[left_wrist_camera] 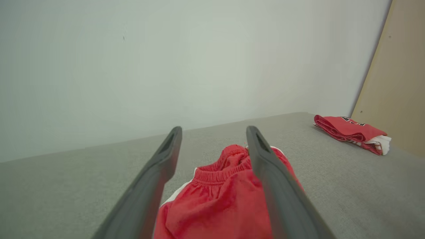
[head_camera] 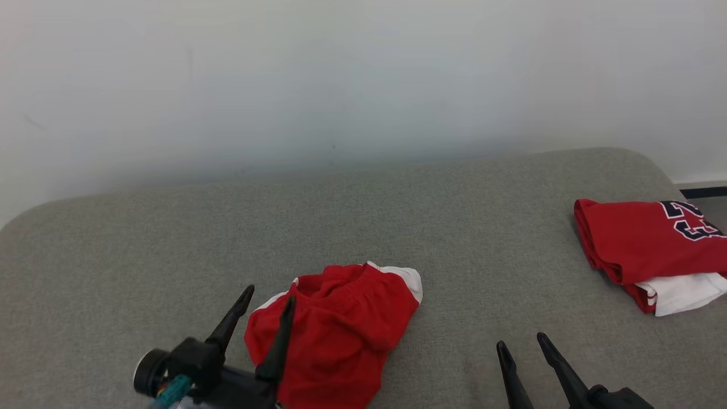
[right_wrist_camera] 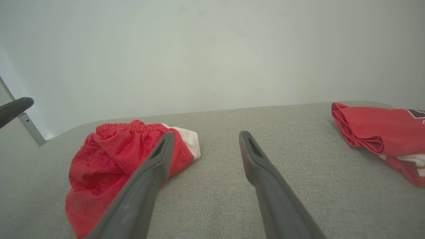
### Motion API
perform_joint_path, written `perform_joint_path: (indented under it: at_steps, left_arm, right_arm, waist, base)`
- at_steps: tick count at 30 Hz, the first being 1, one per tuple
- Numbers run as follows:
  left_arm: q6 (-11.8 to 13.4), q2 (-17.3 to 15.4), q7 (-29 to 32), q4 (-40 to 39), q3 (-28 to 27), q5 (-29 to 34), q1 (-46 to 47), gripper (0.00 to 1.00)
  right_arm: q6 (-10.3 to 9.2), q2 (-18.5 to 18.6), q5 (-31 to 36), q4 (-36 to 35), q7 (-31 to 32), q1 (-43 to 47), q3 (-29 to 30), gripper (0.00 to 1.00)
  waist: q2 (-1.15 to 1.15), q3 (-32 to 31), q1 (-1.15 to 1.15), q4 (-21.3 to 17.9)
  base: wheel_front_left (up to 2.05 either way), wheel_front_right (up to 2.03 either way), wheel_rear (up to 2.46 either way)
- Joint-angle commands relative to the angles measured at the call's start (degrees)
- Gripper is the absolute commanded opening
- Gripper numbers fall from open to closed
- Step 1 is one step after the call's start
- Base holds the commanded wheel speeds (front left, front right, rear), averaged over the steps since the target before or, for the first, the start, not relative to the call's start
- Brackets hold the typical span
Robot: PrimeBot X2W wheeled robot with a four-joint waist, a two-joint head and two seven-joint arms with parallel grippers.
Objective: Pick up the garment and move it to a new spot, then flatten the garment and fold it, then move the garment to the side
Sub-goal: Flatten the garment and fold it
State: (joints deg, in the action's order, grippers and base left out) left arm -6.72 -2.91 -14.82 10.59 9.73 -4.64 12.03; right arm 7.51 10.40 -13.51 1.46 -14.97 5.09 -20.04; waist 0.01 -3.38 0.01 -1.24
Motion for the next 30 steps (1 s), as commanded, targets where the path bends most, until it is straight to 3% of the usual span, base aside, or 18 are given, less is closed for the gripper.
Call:
perform_joint_path:
  at_steps: [1,10,16,22,30]
  left_arm:
    - [0.11,-0.01,1.05,2.14,1.30,-1.24,3.38,1.00]
    - [-0.15,-0.03,7.73,12.10,10.73,-7.66,18.15,1.00]
    - [0.60,-0.04,19.97,22.30,17.71,-7.42,29.57,1.00]
    - [1.65,-0.03,35.19,31.16,23.21,-11.23,37.70,1.00]
    - [4.32,0.00,37.73,32.54,29.40,-17.15,43.23,1.00]
  right_arm:
    - [-0.04,0.44,-0.12,0.17,-0.26,-0.69,-0.14,1.00]
    - [-0.04,1.67,0.28,0.23,-0.26,-2.12,-0.39,1.00]
    - [-0.04,2.15,0.38,0.57,-0.26,-4.24,-1.20,1.00]
    - [-0.04,2.18,0.21,1.96,-0.26,-5.93,-2.62,1.00]
    - [-0.04,1.80,-0.58,3.66,-0.26,-7.38,-4.47,1.00]
  waist:
    - [-0.01,1.62,-0.01,-1.75]
    - [-0.01,5.58,-0.01,-4.23]
    - [-0.01,8.82,-0.01,-5.52]
    - [-0.01,10.60,-0.01,-6.77]
    - [-0.01,10.76,-0.01,-8.15]
  base:
    - [0.00,0.00,0.00]
    - [0.00,0.00,0.00]
    - [0.00,0.00,0.00]
    - [0.00,0.00,0.00]
    - [0.00,0.00,0.00]
